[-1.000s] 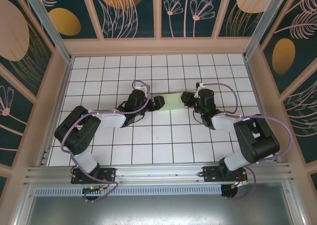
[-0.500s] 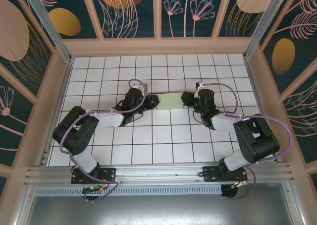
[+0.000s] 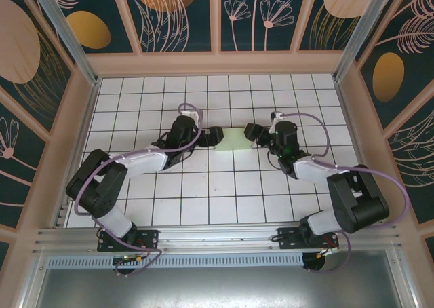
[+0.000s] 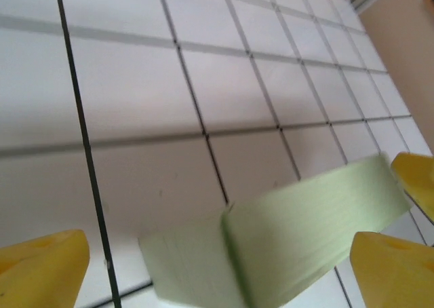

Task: Fold the paper box

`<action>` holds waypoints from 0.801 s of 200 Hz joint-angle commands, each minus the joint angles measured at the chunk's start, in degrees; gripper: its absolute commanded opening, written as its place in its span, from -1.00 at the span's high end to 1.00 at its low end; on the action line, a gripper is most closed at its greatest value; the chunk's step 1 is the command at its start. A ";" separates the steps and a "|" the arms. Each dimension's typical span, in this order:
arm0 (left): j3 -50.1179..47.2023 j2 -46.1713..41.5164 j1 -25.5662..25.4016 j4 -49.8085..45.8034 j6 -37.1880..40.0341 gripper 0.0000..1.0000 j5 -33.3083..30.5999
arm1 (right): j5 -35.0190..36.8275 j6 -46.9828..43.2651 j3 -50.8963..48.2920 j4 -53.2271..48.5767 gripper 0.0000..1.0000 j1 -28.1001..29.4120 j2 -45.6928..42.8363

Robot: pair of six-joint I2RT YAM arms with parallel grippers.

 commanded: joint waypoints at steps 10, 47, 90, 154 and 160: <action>5.88 -2.91 -0.03 -3.35 18.36 -0.83 -2.31 | 2.12 -3.09 -2.60 -0.20 -0.73 -2.34 -5.24; 16.09 2.52 -0.13 -13.40 40.22 -0.83 11.84 | 2.17 -3.87 -5.55 -1.68 -0.73 -5.30 -10.49; 28.25 11.58 -0.84 -24.57 56.17 -0.70 23.11 | 1.97 -4.03 -7.80 -2.83 -0.73 -7.15 -13.73; 44.41 25.55 -3.91 -36.92 67.91 -0.58 24.32 | 1.84 -4.80 -8.92 -4.15 -0.73 -9.12 -16.22; 45.36 26.40 -3.93 -37.65 68.37 -0.56 24.09 | 1.75 -4.86 -9.11 -4.19 -0.73 -9.34 -16.41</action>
